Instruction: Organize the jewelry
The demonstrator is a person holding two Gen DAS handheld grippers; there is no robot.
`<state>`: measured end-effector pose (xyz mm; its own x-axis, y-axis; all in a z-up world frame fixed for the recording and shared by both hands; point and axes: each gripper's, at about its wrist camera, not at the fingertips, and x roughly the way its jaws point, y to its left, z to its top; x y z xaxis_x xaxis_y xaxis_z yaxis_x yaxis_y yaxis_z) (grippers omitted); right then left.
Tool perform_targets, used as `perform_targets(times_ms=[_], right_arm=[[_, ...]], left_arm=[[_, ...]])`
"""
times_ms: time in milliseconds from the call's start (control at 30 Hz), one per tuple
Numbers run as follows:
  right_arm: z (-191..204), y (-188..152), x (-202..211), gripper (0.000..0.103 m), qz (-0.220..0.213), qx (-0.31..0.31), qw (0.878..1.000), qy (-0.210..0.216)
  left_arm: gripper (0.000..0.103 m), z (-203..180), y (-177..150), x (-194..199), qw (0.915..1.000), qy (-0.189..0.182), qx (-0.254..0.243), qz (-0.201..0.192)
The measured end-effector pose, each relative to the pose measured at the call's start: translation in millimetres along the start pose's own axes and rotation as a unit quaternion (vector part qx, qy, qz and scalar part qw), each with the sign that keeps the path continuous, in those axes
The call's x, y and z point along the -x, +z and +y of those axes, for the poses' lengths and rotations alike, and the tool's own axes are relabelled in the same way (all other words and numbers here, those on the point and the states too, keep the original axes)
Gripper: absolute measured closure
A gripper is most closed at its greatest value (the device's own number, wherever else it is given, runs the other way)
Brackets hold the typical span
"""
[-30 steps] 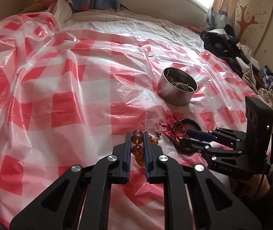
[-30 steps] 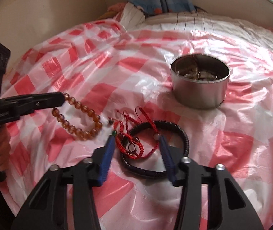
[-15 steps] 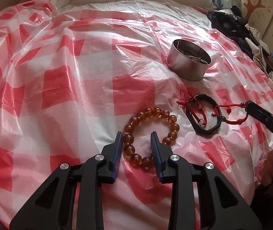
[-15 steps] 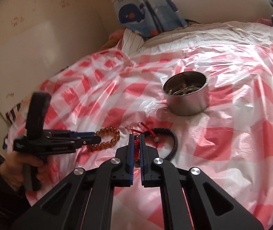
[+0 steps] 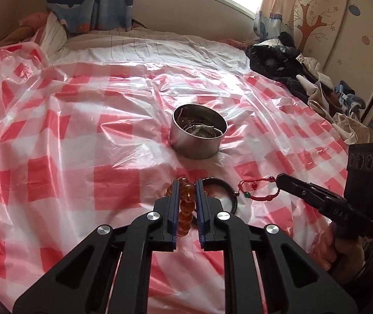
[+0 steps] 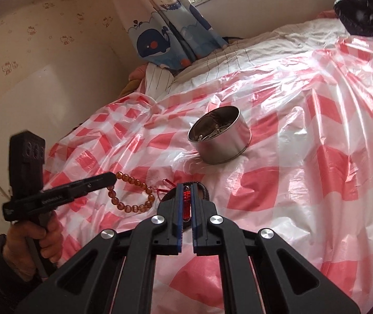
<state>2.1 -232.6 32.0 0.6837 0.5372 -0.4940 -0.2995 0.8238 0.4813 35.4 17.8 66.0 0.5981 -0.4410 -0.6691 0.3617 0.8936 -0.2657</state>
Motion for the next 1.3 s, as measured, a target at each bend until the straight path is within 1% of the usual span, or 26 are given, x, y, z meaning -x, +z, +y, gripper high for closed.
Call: perform_targets(times_ms=[267,600,800,1033,1100,1300], right_arm=[[0,3,4,0.097,-0.023,0.005,1.0,0.002],[-2,6,5,0.097,-0.029,0.001,1.0,-0.001],[-3,6,5,0.097,-0.03,0.001,1.0,-0.001],[-2,8,3,0.097,-0.03,0.001,1.0,0.001],[-1,10,1,0.097,-0.03,-0.001,1.0,0.004],[4,26,-3,0.097,-0.041,0.005,0.999,0.014]], left_arm=[[0.092,-23,9,-20,0.9998,0.011,-0.018,-0.002],[0.092,-46,17,-29,0.9978,0.032,-0.056,-0.013],[0.092,-51,17,-30,0.9965,0.044,-0.069,-0.016],[0.092,-52,18,-28,0.996,0.047,-0.073,-0.023],[0.092,-51,20,-26,0.9965,0.04,-0.068,-0.026],[0.092,-47,38,-16,0.9983,-0.011,-0.039,-0.043]])
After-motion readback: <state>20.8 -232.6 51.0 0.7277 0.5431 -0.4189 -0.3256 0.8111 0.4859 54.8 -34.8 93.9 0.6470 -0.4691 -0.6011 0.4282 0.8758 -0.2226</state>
